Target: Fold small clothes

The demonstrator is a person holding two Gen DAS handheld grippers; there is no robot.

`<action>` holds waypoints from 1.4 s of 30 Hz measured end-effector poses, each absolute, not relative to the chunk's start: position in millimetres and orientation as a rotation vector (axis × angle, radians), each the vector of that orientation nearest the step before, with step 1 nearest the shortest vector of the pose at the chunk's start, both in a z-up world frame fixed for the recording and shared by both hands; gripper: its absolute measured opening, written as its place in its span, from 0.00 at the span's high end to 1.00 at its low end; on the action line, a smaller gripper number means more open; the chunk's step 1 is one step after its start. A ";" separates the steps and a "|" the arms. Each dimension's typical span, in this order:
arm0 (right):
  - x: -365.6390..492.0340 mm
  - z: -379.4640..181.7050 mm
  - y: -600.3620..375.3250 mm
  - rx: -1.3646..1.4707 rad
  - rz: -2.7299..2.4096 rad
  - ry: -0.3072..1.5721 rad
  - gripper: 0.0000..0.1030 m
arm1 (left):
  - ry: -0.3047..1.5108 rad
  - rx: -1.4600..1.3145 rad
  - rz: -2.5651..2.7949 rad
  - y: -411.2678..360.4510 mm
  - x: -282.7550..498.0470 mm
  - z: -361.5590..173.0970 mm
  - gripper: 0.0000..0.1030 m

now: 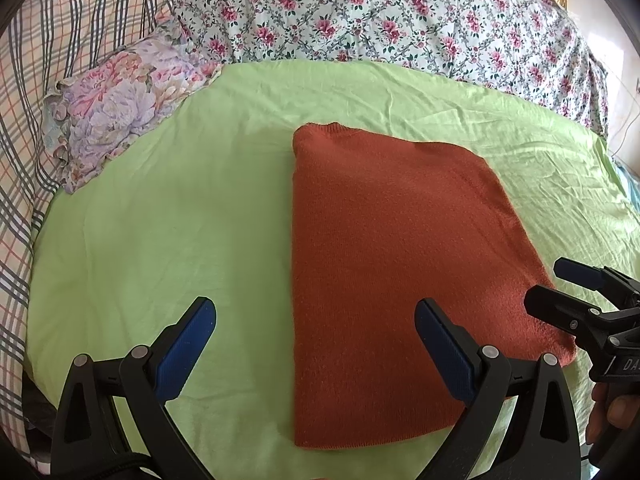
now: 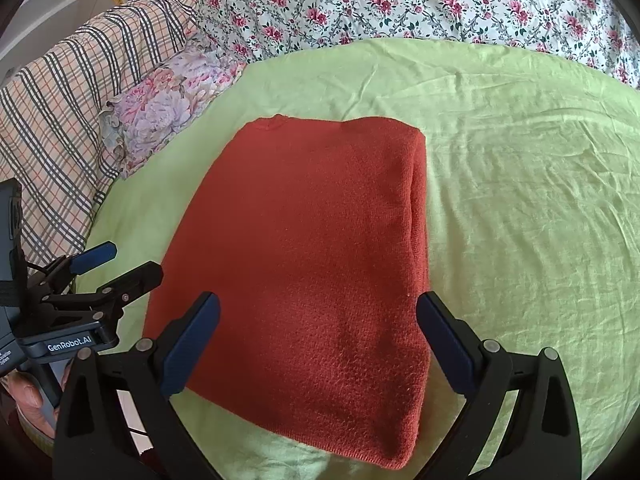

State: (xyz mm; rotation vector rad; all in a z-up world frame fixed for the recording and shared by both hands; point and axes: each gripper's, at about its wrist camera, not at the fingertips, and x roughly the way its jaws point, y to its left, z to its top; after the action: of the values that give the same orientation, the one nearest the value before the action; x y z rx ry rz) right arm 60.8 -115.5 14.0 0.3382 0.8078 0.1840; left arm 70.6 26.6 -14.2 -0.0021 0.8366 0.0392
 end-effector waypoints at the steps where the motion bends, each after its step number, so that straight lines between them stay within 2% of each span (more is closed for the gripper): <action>1: 60.3 14.4 -115.8 0.337 0.185 0.804 0.04 | 0.835 0.000 0.039 26.2 70.1 -13.9 0.03; 42: 54.8 17.8 -113.5 0.329 0.184 0.784 0.04 | 0.831 0.026 0.024 23.7 68.1 -12.6 0.02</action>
State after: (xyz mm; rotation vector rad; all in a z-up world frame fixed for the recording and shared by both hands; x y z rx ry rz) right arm 54.8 -113.5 17.8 0.3287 0.7837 0.1840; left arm 68.1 23.7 -12.6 0.0256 0.8311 0.0235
